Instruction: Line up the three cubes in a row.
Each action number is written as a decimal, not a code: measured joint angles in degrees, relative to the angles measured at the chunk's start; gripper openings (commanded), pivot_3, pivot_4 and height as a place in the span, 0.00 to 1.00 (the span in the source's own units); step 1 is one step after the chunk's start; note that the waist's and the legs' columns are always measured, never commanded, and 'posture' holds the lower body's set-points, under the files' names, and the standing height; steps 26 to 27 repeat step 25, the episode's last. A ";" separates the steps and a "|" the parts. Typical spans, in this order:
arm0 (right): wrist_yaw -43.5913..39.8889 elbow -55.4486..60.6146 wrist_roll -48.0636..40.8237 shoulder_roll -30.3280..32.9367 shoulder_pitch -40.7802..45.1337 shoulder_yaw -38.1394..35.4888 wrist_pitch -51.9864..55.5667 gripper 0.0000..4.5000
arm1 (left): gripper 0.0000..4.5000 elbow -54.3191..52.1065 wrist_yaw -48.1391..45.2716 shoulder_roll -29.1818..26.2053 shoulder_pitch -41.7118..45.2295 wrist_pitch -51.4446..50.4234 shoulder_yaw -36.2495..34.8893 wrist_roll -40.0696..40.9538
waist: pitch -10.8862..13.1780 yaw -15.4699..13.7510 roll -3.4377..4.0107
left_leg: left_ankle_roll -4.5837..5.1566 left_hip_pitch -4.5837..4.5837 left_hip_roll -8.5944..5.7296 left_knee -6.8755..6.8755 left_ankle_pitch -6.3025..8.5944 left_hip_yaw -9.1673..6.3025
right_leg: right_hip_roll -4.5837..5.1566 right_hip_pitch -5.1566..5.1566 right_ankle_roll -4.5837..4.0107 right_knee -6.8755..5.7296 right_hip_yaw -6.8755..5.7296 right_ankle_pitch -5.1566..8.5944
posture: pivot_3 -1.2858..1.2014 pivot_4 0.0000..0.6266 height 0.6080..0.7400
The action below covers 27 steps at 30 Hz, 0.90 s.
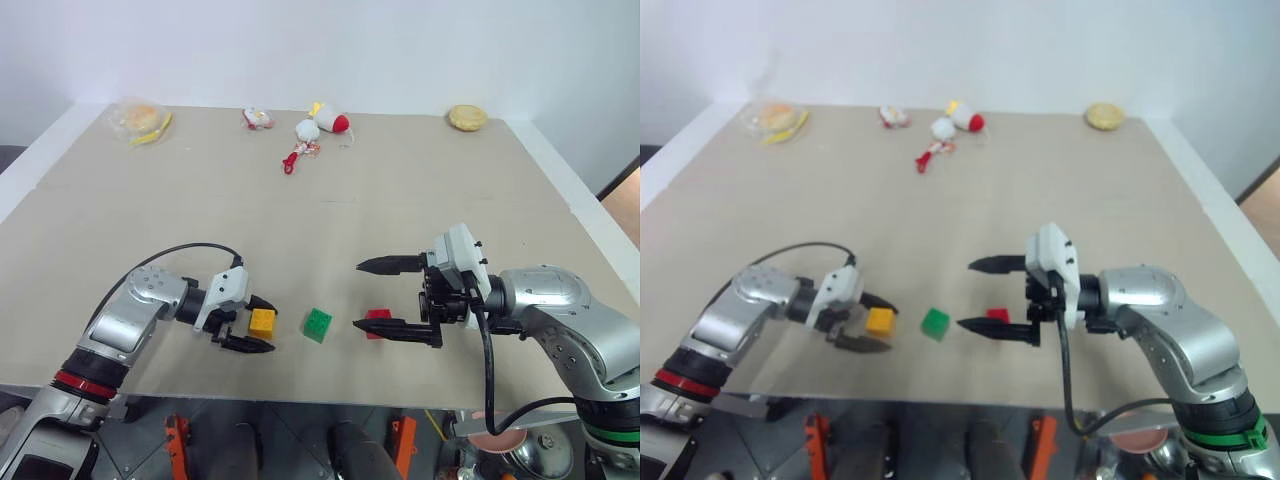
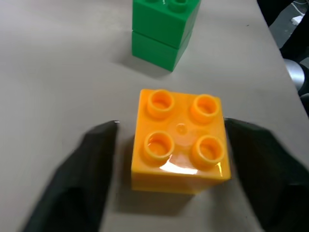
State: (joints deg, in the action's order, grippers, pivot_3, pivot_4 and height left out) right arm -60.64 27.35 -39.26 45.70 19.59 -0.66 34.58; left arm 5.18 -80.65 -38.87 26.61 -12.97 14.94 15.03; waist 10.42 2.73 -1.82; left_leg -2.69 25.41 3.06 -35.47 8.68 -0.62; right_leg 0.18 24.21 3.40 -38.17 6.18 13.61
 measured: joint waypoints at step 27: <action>58.06 -8.52 22.29 -39.18 -12.98 -12.30 -16.78 1.00 | 0.99 -9.09 70.25 27.13 -7.98 -9.06 -29.33 0.21 | -0.05 -0.09 -0.02 | -0.02 -0.20 -0.14 0.01 -0.07 -0.12 | -0.04 -0.27 0.21 0.01 0.14 -0.16 | 0.52 0.24 0.97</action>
